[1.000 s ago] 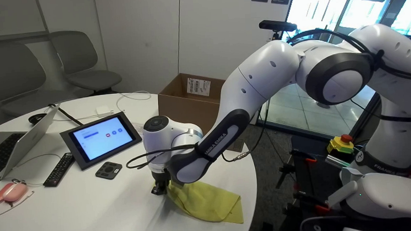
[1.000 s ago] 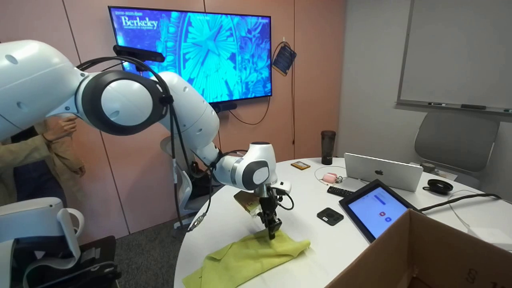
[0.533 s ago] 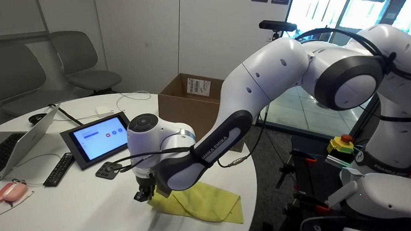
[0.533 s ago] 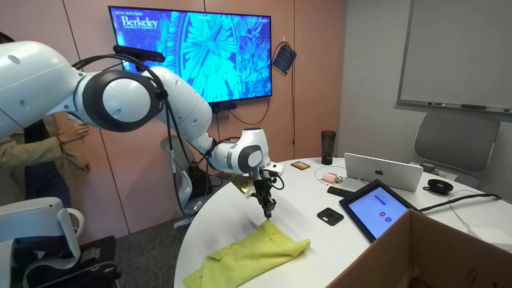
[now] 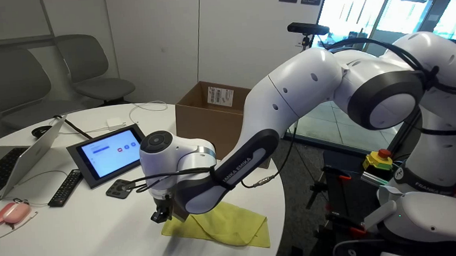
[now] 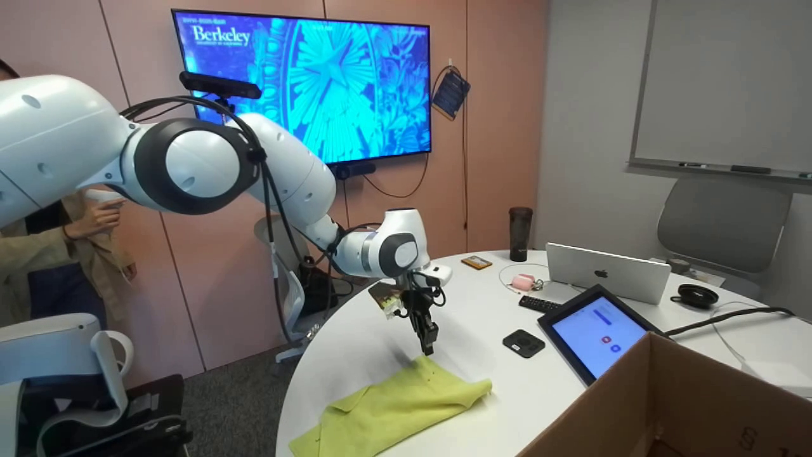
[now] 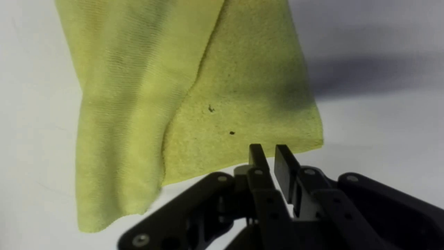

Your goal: Pick up the marker, put it on the towel , fold the towel together with the marker and put it in the box

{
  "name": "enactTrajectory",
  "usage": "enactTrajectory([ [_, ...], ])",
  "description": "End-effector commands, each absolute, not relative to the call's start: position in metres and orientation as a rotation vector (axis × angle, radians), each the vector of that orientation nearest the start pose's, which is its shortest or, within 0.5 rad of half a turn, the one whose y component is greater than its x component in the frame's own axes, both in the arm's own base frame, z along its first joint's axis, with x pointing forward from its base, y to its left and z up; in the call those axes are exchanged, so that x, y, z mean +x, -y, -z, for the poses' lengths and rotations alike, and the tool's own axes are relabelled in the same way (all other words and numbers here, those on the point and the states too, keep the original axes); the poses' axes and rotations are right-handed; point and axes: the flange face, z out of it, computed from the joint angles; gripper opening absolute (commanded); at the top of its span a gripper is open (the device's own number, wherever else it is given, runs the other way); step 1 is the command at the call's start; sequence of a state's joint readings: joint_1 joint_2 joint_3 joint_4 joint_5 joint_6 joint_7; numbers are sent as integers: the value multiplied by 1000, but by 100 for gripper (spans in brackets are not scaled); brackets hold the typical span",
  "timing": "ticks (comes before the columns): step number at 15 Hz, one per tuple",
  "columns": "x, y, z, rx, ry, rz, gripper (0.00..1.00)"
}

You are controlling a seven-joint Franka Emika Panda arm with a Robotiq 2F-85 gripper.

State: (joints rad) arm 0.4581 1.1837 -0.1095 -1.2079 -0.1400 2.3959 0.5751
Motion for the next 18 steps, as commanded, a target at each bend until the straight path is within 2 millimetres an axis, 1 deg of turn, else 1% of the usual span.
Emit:
enactTrajectory([
  [1,700,-241,-41,-3324,-217,168,43],
  [6,708,-195,-29,-3315,-287,118,83],
  [8,708,-181,-22,-3306,-298,89,99],
  [10,707,-169,-12,-3294,-298,52,100],
  [13,702,-158,8,-3276,-282,-13,100],
  [15,698,-154,19,-3259,-267,-53,100],
  [18,695,-151,29,-3240,-251,-94,100],
])
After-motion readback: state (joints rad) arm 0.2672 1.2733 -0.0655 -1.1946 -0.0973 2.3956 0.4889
